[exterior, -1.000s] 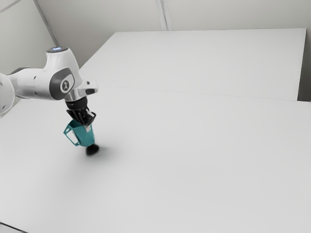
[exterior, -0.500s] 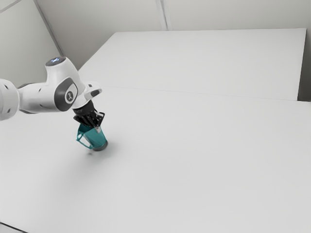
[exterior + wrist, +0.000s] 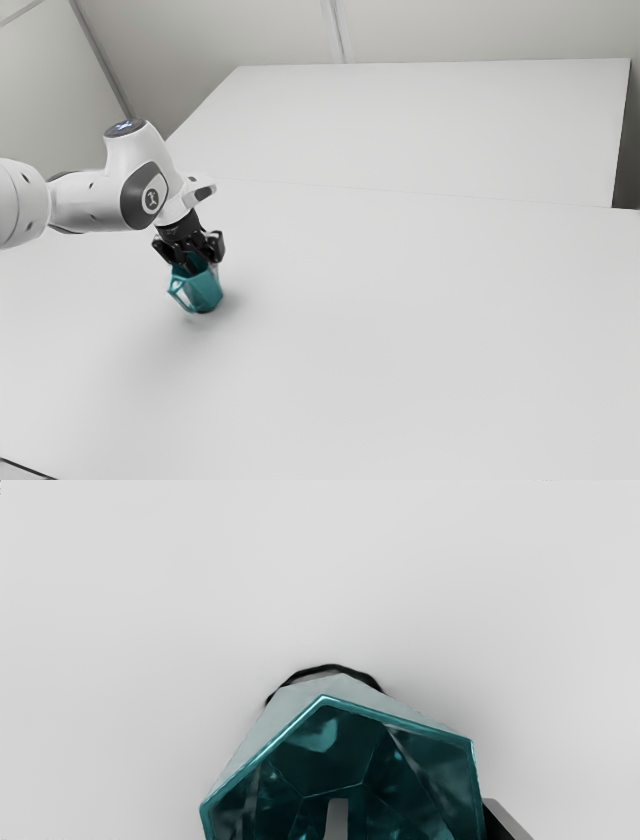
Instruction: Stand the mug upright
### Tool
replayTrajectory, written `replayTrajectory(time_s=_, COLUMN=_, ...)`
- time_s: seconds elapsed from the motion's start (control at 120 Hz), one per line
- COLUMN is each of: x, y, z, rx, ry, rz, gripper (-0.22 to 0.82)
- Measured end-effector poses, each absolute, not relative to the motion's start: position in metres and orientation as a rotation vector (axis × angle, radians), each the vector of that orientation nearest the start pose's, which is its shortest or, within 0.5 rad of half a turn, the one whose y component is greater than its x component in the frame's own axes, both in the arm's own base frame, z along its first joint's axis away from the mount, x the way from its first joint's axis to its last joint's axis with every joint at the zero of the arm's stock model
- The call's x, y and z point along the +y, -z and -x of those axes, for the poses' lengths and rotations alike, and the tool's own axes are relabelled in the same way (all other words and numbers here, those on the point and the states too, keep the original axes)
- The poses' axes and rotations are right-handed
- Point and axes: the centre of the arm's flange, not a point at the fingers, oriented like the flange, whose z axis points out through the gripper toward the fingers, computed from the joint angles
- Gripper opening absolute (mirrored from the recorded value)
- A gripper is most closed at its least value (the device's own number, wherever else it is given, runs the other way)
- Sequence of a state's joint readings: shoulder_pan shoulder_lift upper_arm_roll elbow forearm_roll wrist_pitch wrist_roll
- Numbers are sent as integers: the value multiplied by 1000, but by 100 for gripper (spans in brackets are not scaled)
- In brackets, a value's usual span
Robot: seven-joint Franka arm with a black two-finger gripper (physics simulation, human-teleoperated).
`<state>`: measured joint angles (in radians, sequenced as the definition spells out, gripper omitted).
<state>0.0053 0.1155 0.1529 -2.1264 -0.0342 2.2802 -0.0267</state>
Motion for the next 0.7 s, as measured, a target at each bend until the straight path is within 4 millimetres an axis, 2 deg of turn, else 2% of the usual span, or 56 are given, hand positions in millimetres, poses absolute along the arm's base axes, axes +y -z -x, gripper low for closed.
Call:
replayTrajectory(time_s=0.158, x=86, y=-369, z=-560, rx=-330, ry=88, rz=3130, gripper=42)
replayTrajectory(time_s=0.308, x=79, y=-402, z=-579, rx=-299, ry=186, rz=3118, gripper=51)
replayTrajectory(time_s=0.492, x=74, y=-446, z=-592, rx=-268, ry=233, rz=3105, gripper=57)
replayTrajectory(time_s=0.533, x=74, y=-463, z=-594, rx=-264, ry=229, rz=3105, gripper=57)
replayTrajectory(time_s=0.6, x=70, y=-509, z=-601, rx=-243, ry=238, rz=3106, gripper=58)
replayTrajectory(time_s=0.7, x=47, y=-573, z=-603, rx=-159, ry=219, rz=3115, gripper=59)
